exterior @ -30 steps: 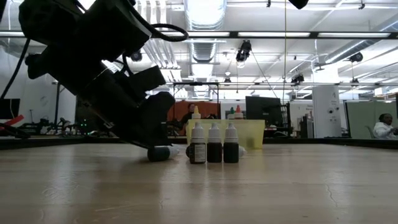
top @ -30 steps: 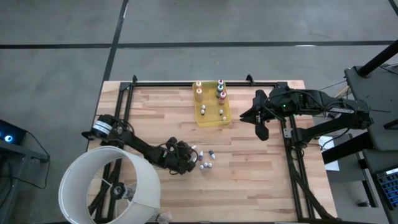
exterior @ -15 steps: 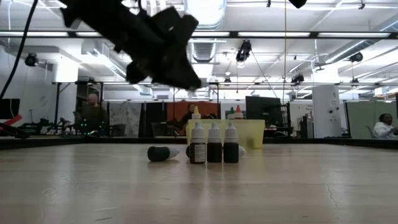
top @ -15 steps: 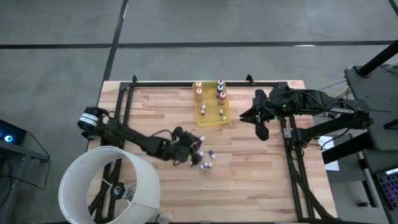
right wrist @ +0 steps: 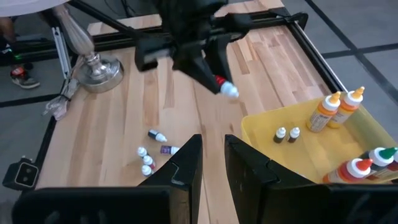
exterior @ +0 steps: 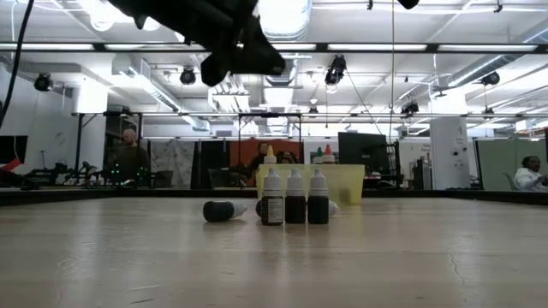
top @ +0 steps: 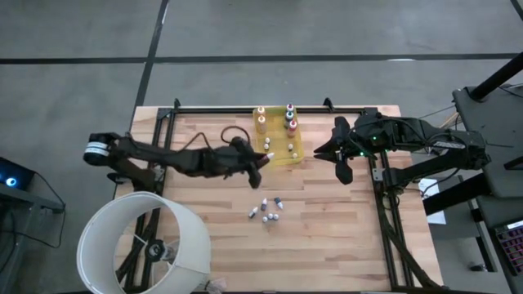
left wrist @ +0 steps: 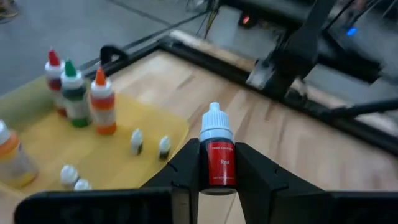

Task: Pick & Place food coloring
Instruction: Put the top small red food coloring bottle into the yellow bin

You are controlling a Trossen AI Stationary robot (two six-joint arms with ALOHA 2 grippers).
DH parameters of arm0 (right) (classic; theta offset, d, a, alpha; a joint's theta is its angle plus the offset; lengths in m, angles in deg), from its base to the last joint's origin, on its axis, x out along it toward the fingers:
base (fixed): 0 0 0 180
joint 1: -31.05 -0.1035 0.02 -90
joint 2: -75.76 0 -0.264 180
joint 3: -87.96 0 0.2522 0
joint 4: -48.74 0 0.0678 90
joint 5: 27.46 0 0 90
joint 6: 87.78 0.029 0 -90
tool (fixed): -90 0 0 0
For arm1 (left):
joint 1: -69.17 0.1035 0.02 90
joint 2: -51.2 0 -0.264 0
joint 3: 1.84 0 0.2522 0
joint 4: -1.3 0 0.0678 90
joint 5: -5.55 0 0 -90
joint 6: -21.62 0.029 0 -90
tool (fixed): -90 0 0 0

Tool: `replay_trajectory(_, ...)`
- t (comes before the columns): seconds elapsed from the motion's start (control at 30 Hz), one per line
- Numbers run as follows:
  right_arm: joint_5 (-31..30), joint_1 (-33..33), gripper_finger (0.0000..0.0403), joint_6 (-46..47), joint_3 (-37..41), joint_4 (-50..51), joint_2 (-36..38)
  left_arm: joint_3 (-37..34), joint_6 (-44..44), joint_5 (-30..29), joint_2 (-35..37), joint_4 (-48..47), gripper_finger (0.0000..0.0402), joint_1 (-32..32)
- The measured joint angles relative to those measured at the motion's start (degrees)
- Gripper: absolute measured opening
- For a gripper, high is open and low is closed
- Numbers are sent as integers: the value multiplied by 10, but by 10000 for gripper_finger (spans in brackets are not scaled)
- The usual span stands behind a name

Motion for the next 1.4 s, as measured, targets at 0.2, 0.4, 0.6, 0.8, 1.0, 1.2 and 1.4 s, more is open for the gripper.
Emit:
replay_trajectory(0.2,1,0,59,-5,0,-36,0,25,-6,91,23,42,58,29)
replay_trajectory(0.4,1,1,84,3,-9,-55,0,82,-15,195,23,44,58,43)
replay_trajectory(0.6,1,1,142,10,-21,-66,0,125,-15,248,20,44,58,44)
replay_trajectory(0.8,1,2,182,9,-33,-87,0,148,-18,272,20,43,58,44)
replay_trajectory(1.0,16,2,195,8,-51,-88,-22,157,-33,287,11,41,58,44)
replay_trajectory(1.2,23,1,196,-9,-81,-87,-59,178,-38,303,-9,39,58,44)
replay_trajectory(1.4,51,1,196,-23,-121,-88,-90,180,-45,312,-11,40,58,44)
